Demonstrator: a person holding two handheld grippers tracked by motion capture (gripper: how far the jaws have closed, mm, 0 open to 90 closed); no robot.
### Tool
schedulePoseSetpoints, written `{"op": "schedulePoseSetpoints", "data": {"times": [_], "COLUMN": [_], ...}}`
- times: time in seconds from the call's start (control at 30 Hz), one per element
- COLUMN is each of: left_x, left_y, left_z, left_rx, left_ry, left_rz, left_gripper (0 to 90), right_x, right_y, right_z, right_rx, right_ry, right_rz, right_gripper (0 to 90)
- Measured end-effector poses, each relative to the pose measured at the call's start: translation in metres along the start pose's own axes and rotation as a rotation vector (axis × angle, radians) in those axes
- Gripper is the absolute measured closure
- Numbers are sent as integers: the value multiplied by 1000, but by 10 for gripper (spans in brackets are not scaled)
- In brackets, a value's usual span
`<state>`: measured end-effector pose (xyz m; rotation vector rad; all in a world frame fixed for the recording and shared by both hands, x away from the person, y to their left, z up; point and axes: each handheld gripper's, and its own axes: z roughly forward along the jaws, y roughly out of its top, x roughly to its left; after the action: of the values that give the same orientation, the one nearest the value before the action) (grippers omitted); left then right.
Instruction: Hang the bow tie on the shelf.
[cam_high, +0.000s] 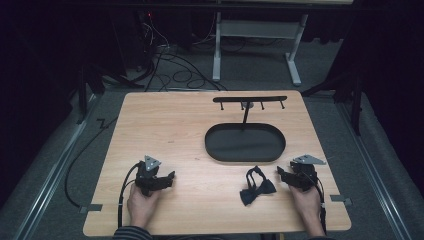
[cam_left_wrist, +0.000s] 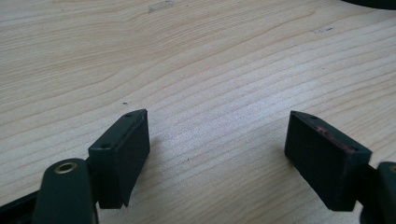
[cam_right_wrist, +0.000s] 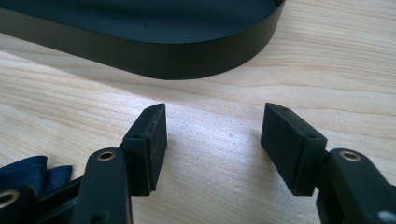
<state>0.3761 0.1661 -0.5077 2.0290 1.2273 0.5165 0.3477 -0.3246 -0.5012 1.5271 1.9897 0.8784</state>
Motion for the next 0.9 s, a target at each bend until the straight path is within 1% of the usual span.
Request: {"op": "schedulePoseSetpoints", "data": {"times": [0.07,0.17,0.27,0.33,0.37,0.47,0.73,0.77,0.9], "left_x": [0,0,0,0,0,0,0,0,0], "left_y": [0,0,0,0,0,0,0,0,0], "left_z": [0,0,0,0,0,0,0,0,0], "left_rx": [0,0,0,0,1,0,0,1,1], "left_ry": [0,0,-1,0,-1,0,0,-1,-1], "left_rz": [0,0,0,0,0,0,0,0,0], "left_gripper": [226,226,226,226,226,226,226,226,225], "right_x": [-2,-3,-2,-2,-1,-1,1,1,4], "right_y": [0,0,0,0,0,0,1,1,2], "right_z": [-1,-3,-8,-10,-13,-17,-25,-27,-33], "right_rx": [-2,1,-17,-22,-29,-30,-42,-54,-67], "right_ry": [9,16,26,34,45,63,73,72,79], "right_rz": [12,23,27,27,30,32,36,31,31], "right_gripper": [492,509,533,537,541,547,558,559,563]}}
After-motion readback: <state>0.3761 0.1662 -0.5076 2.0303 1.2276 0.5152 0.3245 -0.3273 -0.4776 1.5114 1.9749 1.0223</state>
